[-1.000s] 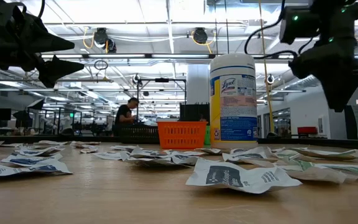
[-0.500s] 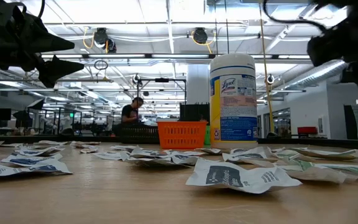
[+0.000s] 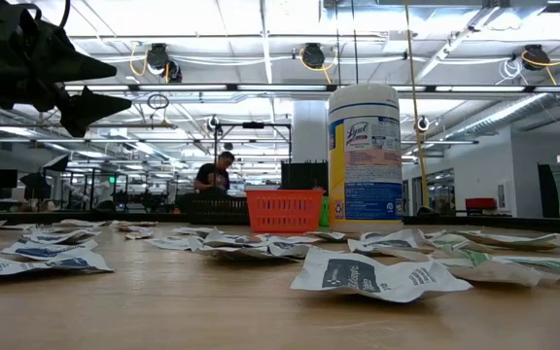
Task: Pick & Place First Aid Supplies
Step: Put the green bandage pack into the green bin
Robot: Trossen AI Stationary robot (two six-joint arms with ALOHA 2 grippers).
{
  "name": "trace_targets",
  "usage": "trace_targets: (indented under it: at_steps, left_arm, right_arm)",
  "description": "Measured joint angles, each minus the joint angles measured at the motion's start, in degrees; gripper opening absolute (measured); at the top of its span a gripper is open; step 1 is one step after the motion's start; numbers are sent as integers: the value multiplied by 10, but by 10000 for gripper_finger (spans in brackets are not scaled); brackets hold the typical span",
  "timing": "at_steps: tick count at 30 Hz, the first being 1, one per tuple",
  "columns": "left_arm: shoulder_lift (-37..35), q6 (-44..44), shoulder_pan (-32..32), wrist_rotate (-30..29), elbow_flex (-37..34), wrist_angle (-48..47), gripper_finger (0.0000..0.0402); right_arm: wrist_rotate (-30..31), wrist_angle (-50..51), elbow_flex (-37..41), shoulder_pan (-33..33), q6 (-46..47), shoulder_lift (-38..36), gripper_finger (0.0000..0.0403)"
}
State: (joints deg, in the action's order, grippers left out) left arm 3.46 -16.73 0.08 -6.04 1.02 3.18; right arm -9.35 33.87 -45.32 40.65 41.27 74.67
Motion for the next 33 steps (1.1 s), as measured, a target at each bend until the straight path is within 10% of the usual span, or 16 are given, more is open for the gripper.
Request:
trace_targets:
  at_steps: [22, 33]
  left_arm:
    - [0, 0, 0, 0, 0, 0, 306]
    - [0, 0, 0, 0, 0, 0, 306]
  right_arm:
    - [59, -61, -2, 125, -100, 133, 144]
    - [99, -75, 0, 127, -111, 133, 9]
